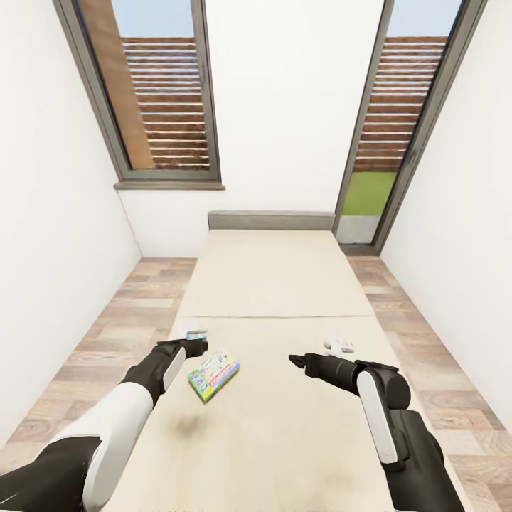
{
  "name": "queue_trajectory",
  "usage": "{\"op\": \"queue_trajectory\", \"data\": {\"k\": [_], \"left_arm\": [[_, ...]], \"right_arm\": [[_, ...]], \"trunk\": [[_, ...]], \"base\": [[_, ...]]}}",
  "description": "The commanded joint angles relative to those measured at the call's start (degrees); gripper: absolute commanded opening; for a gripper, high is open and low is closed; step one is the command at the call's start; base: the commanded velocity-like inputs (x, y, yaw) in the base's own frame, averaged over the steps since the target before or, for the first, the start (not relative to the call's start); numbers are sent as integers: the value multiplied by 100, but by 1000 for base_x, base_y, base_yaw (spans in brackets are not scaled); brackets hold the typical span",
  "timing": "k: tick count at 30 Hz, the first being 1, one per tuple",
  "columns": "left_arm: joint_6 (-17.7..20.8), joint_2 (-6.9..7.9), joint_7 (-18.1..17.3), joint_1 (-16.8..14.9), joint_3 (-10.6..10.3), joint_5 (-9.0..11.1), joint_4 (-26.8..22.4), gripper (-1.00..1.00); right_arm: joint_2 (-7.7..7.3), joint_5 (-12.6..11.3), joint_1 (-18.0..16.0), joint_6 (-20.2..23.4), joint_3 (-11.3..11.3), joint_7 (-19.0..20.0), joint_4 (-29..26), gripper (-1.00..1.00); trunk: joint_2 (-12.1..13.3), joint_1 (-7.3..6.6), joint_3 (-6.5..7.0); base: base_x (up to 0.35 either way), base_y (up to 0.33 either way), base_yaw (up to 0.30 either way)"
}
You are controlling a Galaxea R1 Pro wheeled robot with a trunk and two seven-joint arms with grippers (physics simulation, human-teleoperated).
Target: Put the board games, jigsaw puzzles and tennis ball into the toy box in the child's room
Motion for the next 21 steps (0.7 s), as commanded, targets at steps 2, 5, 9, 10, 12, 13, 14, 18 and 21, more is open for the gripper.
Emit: {"op": "queue_trajectory", "data": {"k": [2,5,9,10,12,13,14,18,21], "left_arm": [[36,-6,6,-2,35,11,-12,100],[68,-8,0,-2,35,18,-15,100],[181,-48,7,-30,33,30,-91,100],[252,-59,7,-60,34,35,-127,100],[747,-85,-3,-331,38,49,-263,100],[888,-89,-4,-416,41,52,-283,100],[1107,-94,-5,-573,47,57,-313,100],[1371,-104,-3,-801,56,62,-349,100],[1438,-109,9,-903,61,64,-359,100]], "right_arm": [[-1,45,-5,33,-15,63,-4,100],[-7,45,-5,38,-15,66,-5,100],[-5,45,-5,35,-15,68,-5,100],[1,45,-5,35,-12,66,-5,100],[17,45,-5,33,15,63,-5,100],[20,45,-5,33,21,62,-5,100],[24,45,-5,33,30,61,-5,100],[28,45,-5,34,41,60,-5,100],[30,45,-5,35,44,60,-5,100]], "trunk": [[-8,1,-27],[-8,1,-55],[-8,1,-92],[-8,1,-101],[-8,1,-120],[-8,1,-129],[-8,1,-139],[-8,1,-176],[-8,1,-204]], "base": [[0,0,0],[0,0,0],[0,0,0],[0,0,0],[0,0,0],[0,0,0],[0,0,0],[0,0,0],[0,0,0]]}}
